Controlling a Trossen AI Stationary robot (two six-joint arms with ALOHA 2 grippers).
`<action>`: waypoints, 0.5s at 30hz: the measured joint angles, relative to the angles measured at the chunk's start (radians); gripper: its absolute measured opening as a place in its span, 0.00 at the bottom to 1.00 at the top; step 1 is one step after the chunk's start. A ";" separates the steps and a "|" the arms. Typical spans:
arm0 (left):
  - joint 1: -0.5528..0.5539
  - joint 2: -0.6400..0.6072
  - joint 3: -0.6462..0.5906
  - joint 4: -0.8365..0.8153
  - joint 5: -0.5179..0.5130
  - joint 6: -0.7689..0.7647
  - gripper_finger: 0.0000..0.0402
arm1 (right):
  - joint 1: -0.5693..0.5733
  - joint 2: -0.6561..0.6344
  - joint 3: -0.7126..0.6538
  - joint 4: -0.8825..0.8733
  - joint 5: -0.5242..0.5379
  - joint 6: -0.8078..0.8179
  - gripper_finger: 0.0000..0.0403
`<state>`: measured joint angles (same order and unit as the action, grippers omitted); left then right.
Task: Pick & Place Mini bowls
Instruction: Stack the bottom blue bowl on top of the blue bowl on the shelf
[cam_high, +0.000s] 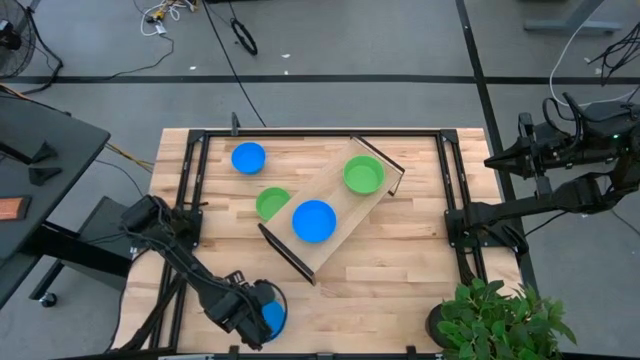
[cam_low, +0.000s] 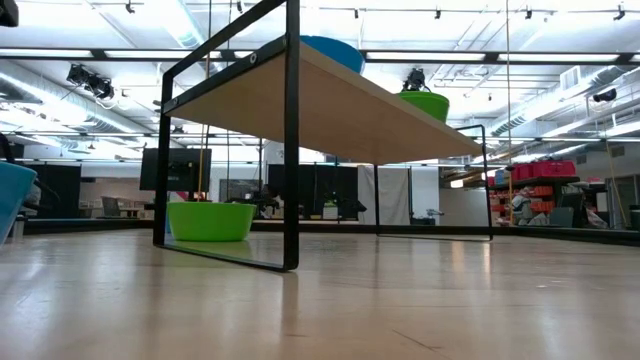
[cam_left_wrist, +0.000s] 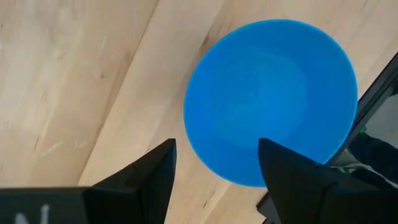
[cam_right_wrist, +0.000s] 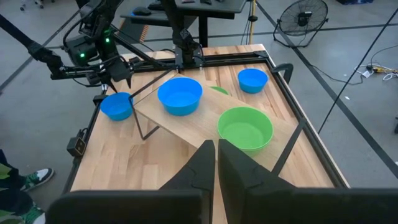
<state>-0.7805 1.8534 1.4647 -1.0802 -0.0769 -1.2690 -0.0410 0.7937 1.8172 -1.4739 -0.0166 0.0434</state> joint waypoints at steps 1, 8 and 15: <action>0.005 0.003 0.000 0.001 0.001 0.002 0.58 | 0.000 0.000 0.000 0.000 0.000 0.000 0.06; 0.027 0.014 -0.016 0.018 0.022 0.067 0.58 | 0.000 0.000 0.000 0.000 0.000 0.000 0.06; 0.041 0.014 -0.094 0.041 0.089 0.137 0.58 | 0.000 0.000 0.000 0.000 0.000 0.000 0.06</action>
<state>-0.7399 1.8679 1.3710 -1.0388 0.0124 -1.1315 -0.0414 0.7933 1.8168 -1.4738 -0.0166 0.0433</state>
